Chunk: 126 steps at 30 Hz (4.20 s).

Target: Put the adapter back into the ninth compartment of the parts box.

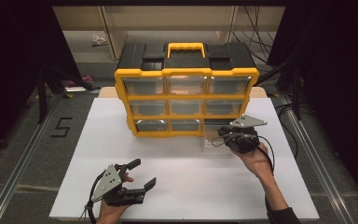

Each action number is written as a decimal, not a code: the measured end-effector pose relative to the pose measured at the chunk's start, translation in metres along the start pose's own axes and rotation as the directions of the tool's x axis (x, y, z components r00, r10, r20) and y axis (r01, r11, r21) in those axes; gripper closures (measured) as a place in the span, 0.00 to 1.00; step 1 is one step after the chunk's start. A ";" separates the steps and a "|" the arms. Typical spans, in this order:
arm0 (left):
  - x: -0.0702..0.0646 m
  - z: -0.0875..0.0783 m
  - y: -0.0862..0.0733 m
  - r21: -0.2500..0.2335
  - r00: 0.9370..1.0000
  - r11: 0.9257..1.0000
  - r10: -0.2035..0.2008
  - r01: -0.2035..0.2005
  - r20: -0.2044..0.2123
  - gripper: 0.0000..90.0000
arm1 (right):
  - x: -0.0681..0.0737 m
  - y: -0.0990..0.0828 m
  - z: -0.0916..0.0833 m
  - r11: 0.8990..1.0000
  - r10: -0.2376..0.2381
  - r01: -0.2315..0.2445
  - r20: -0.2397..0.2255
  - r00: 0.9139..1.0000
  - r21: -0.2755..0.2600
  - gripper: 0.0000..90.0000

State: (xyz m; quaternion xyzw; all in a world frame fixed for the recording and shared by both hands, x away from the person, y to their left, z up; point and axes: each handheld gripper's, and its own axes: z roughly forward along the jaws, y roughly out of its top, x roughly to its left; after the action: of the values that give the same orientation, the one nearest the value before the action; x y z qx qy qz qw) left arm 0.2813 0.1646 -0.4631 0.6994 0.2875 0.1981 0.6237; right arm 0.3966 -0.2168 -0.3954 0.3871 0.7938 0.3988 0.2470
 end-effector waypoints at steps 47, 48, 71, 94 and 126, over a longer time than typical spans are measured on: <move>0.000 0.000 0.000 0.003 1.000 1.000 0.000 0.000 0.002 0.19 | 0.017 0.007 -0.007 0.999 0.021 -0.022 -0.035 0.999 -0.036 0.38; 0.000 0.000 0.000 0.003 1.000 1.000 0.000 0.000 0.002 0.19 | 0.018 0.008 -0.007 0.999 0.023 -0.024 -0.038 0.999 -0.037 0.38; 0.000 0.000 0.000 0.001 1.000 1.000 -0.002 0.002 0.000 0.19 | 0.034 0.009 -0.012 0.993 0.042 -0.054 -0.123 0.991 -0.100 0.33; 0.000 0.000 0.000 0.001 1.000 1.000 -0.001 0.001 0.001 0.19 | 0.048 0.006 -0.024 0.983 0.039 -0.068 -0.163 0.986 -0.173 0.32; 0.000 0.000 0.000 0.002 1.000 1.000 0.001 -0.001 0.002 0.19 | 0.054 -0.007 -0.043 0.961 0.043 -0.095 -0.199 0.979 -0.260 0.30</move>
State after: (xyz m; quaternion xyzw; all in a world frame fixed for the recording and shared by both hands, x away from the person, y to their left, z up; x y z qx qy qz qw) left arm 0.2812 0.1645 -0.4631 0.7005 0.2866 0.1974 0.6231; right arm 0.3321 -0.1944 -0.3819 0.3376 0.7383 0.5464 0.2057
